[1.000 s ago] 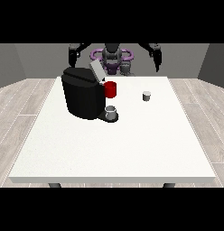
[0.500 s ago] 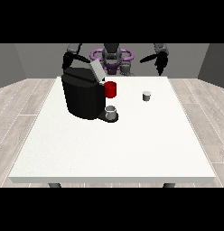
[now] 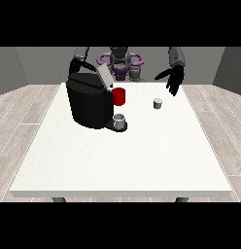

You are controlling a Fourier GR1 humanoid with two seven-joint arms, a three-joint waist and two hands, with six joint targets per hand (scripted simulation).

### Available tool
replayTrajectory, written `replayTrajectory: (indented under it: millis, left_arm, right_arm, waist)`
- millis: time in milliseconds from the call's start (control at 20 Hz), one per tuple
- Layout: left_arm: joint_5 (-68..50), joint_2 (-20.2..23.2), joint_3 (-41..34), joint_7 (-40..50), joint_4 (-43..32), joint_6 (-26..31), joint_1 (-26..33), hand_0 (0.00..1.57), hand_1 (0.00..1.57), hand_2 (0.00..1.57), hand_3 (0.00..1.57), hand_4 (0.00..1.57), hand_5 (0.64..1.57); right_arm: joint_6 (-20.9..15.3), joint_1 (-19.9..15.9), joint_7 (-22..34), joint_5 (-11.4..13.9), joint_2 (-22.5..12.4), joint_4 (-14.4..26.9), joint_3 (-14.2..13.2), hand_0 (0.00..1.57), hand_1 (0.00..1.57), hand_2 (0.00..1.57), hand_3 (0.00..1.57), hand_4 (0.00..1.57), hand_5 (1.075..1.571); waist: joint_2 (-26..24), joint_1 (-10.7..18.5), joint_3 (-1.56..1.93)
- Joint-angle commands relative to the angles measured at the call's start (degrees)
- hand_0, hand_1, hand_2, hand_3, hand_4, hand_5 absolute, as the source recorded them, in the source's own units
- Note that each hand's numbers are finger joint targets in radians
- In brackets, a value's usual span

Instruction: Insert the coffee pod into the coffee machine and close the lid

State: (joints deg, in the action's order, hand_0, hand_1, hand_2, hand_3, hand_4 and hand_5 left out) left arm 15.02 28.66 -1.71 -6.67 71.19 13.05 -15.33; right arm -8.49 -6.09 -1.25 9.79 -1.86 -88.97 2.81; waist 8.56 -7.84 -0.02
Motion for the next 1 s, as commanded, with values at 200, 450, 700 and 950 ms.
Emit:
replayTrajectory:
  millis: [200,450,700,950]
  left_arm:
    - [6.5,2.0,0.2,-3.6,-12.4,0.2,-7.8,0.0,0.0,0.0,0.0,0.0,1.571]
    - [11.0,-1.5,2.5,-0.4,-15.8,-1.4,-11.4,0.0,0.0,0.29,0.0,0.0,1.571]
    - [16.8,-4.9,3.4,-6.1,-20.3,-10.8,-12.5,0.95,0.95,0.97,0.66,0.0,1.571]
    - [22.8,-5.0,6.1,-5.4,-21.4,-13.9,-15.1,1.07,1.07,1.13,0.93,0.46,1.571]
  right_arm:
    - [-1.9,-5.4,3.4,1.3,1.1,1.6,0.2,0.0,0.0,0.0,0.0,0.0,1.571]
    - [0.0,-7.9,4.4,-1.5,1.1,6.2,-2.0,0.0,0.0,0.0,0.0,0.0,1.571]
    - [0.5,-8.6,4.6,-0.8,0.1,6.9,-1.3,0.0,0.0,0.0,0.0,0.0,1.571]
    - [-0.7,-7.6,1.4,0.8,1.2,10.7,0.0,0.0,0.0,0.0,0.0,0.0,1.571]
  waist:
    - [5.3,-1.0,-0.01]
    - [3.9,0.1,0.02]
    - [4.3,-0.1,0.0]
    - [4.3,-0.6,0.02]
